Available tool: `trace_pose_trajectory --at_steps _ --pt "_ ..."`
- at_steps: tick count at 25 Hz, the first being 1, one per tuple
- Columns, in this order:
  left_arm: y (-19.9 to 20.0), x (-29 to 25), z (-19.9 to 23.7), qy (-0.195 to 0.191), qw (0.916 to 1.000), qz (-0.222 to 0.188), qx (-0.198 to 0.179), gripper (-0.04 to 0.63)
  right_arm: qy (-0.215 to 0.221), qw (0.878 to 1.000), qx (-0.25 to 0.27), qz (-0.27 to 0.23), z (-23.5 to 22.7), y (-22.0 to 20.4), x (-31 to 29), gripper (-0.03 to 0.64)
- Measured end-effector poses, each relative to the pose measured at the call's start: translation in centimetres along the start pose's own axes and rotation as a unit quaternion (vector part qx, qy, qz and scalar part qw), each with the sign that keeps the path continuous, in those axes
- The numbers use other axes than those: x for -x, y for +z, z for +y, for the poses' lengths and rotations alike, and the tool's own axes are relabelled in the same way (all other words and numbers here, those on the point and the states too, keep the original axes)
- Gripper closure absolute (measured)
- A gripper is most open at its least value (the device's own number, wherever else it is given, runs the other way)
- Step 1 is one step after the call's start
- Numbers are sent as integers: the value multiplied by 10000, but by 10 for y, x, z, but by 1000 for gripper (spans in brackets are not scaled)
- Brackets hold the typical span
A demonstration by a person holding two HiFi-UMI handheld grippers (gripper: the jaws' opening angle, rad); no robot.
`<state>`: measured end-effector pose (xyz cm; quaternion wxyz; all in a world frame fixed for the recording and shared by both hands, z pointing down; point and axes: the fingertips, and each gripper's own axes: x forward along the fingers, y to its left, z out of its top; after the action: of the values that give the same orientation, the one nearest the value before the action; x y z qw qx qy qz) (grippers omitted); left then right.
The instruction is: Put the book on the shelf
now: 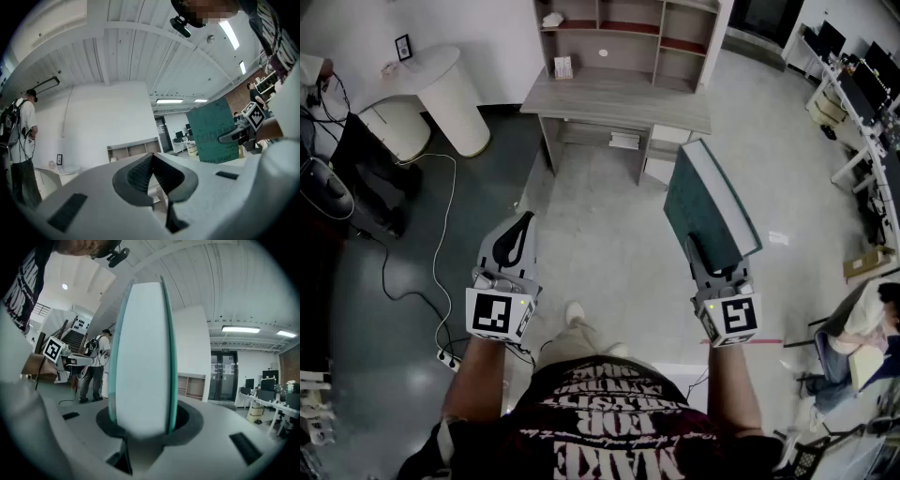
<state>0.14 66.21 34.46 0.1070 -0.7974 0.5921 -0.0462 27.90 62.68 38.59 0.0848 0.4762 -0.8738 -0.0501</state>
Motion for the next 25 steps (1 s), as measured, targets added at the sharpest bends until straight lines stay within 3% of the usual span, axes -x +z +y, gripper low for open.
trace_pose_trajectory --at_steps 10,25 --pt "-26 -30 34 -105 9998 151 3 591 212 9996 -81 -172 19 -6 -47 453" --pt "-69 -96 117 -271 9992 201 203 591 73 9991 -311 -275 33 2 -141 456"
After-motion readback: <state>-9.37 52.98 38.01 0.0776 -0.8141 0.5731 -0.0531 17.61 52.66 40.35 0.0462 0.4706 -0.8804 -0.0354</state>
